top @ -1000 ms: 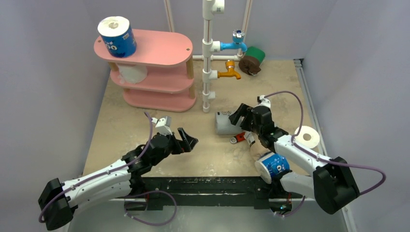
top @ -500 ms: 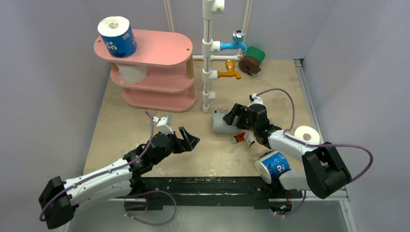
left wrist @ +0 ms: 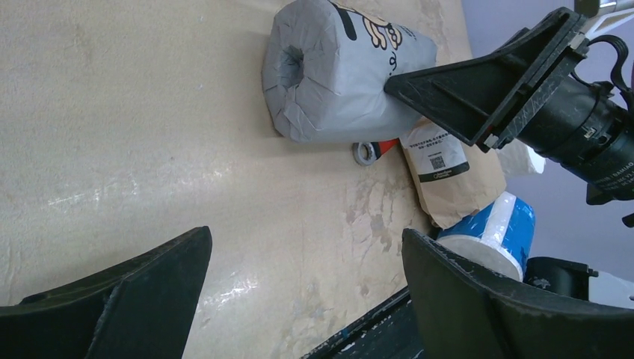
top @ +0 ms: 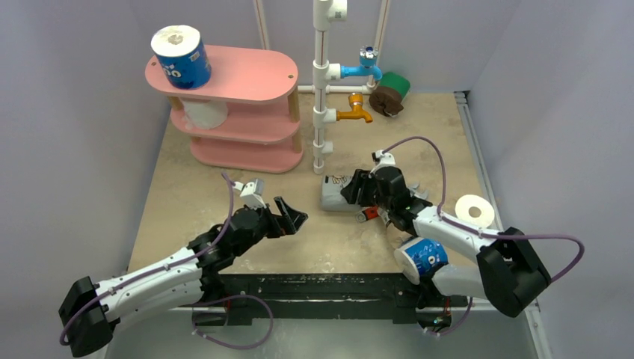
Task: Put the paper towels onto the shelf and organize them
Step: Adjust the paper towel at the center of the board.
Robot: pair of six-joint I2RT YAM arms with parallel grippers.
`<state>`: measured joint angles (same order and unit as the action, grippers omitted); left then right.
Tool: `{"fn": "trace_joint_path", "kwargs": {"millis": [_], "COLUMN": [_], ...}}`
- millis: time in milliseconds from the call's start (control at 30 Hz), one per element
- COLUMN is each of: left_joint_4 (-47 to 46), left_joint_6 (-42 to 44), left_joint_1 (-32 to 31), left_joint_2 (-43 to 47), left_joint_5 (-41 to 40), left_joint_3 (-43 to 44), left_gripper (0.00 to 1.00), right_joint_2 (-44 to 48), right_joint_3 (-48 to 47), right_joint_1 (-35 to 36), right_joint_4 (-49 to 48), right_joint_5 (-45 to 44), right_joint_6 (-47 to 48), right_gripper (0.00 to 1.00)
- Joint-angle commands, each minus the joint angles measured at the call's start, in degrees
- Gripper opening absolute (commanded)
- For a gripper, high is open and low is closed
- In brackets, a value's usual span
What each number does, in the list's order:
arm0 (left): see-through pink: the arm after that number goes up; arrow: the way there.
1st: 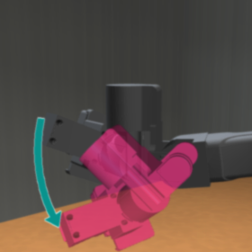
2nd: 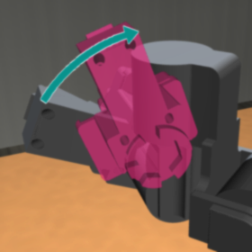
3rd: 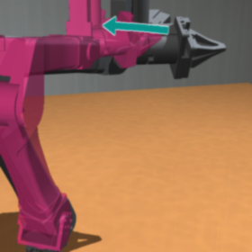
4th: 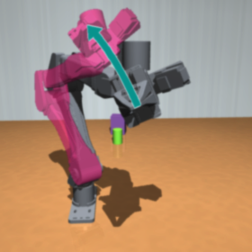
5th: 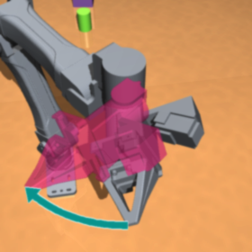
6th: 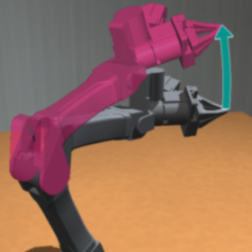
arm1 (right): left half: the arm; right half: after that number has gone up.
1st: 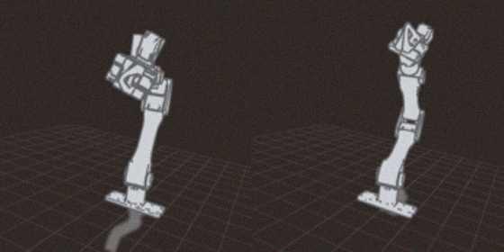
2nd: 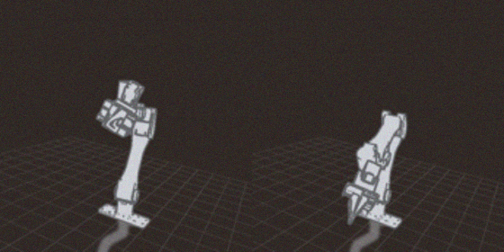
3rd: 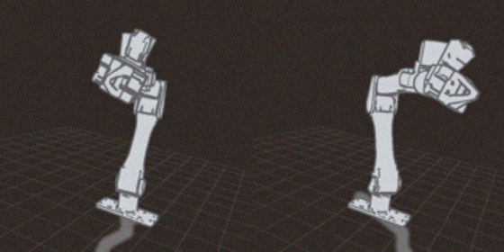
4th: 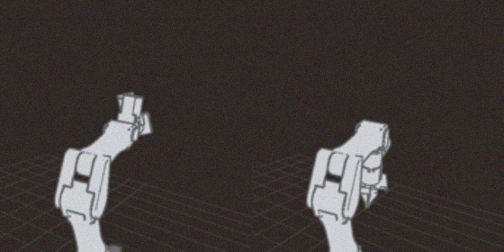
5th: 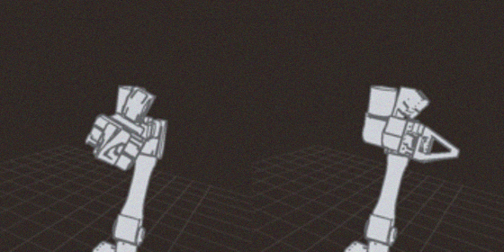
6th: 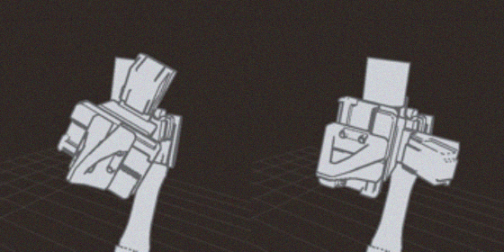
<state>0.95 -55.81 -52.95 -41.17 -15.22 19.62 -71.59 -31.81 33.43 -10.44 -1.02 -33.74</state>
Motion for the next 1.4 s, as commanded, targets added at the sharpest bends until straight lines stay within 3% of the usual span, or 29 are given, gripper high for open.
{"fn": "trace_joint_path", "kwargs": {"millis": [0, 400, 833, 1100, 1367], "left_joint_4": [-1.1, -1.0, 4.4, 7.4, 10.3], "left_joint_6": [-0.6, -1.4, -2.6, -2.8, -0.5], "left_joint_1": [-0.2, -0.1, -0.1, -0.1, -0.1], "left_joint_2": [1.3, 3.4, 10.0, 13.3, 15.9], "left_joint_5": [-0.8, -0.6, -2.1, -2.8, -4.6], "left_joint_3": [-1.2, -2.7, -5.1, -5.8, -6.0], "left_gripper": [0.97, 0.97, 0.97, 0.97, 0.96], "right_joint_2": [3.3, 9.1, -1.9, -4.5, 8.7], "right_joint_3": [-2.1, -2.4, -15.9, -19.4, -10.7], "right_joint_1": [3.3, 14.0, 32.2, 33.4, 32.9], "right_joint_4": [5.1, 9.9, 21.6, 24.0, 20.8], "right_joint_5": [-5.2, -14.2, -32.4, -33.1, -33.4], "right_joint_6": [3.2, 3.9, 6.2, 4.2, 2.1], "right_gripper": [0.51, 0.46, 0.46, 0.53, 0.65]}}
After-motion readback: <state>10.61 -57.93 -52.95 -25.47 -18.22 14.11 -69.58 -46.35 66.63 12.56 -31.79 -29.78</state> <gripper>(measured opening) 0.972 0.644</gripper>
